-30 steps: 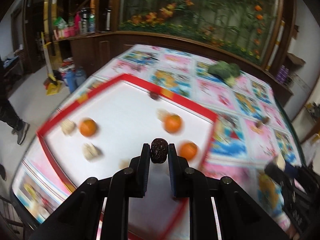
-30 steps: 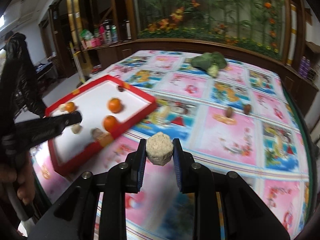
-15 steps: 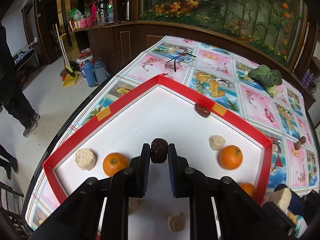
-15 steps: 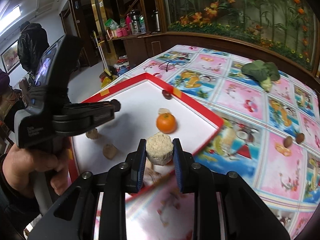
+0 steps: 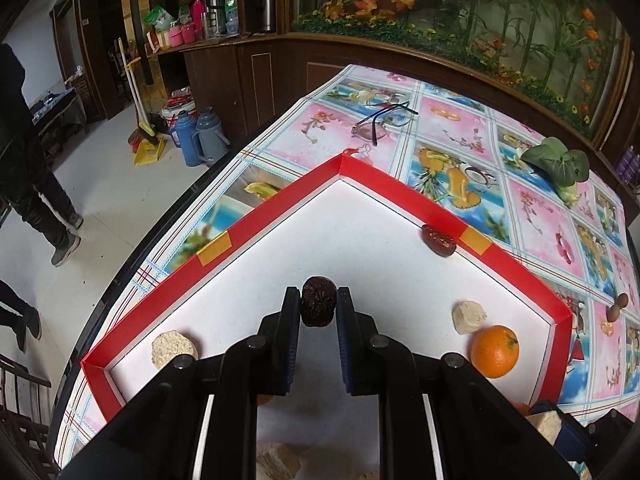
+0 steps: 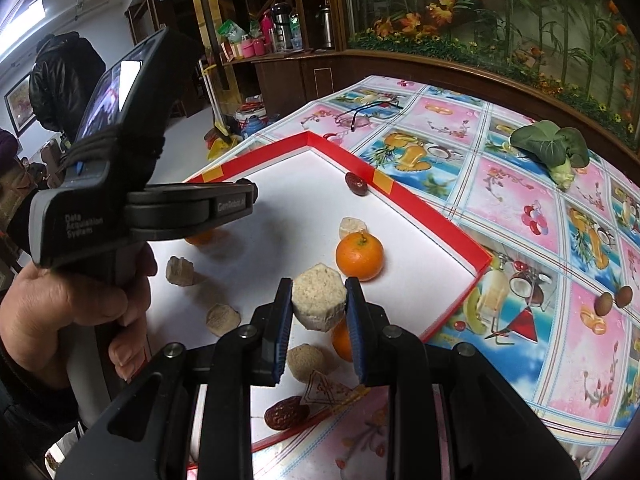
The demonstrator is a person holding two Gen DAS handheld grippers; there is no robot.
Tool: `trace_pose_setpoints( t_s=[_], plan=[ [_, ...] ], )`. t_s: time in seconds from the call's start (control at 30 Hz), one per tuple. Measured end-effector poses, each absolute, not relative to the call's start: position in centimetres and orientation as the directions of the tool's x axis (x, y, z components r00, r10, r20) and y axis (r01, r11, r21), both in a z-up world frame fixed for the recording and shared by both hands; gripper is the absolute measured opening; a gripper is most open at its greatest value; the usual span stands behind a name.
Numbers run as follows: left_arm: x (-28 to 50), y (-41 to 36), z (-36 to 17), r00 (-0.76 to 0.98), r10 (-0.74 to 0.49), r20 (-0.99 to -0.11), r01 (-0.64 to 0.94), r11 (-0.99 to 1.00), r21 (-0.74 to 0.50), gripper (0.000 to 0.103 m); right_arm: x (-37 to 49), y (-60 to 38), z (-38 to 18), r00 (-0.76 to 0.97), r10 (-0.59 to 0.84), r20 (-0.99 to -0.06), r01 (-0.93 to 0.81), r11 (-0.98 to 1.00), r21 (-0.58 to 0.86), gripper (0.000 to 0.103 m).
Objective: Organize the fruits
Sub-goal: 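Carry the beige ball and red date over the tray and open both grippers, then withdraw both open grippers from the tray back over the table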
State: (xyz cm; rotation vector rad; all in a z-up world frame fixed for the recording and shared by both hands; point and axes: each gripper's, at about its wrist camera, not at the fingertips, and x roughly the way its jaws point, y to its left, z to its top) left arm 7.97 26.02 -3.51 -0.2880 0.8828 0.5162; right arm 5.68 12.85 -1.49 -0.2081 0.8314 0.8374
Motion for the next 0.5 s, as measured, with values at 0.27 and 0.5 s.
trace_pose_setpoints(
  t_s=[0.27,0.5],
  plan=[
    [7.2,26.9,-3.3,0.494,0.319,-0.809,-0.585,0.81,-0.038,0.038,6.3,13.4,-2.0,0.388,0.553,-0.737,-0.719,0.682,0.134,0.049],
    [4.2,26.7,-1.3,0.525,0.399,-0.752,-0.655,0.754,-0.057,0.077,5.6,10.3,-0.4,0.448,0.561,-0.696,-0.691,0.712,0.128,0.068]
  ],
)
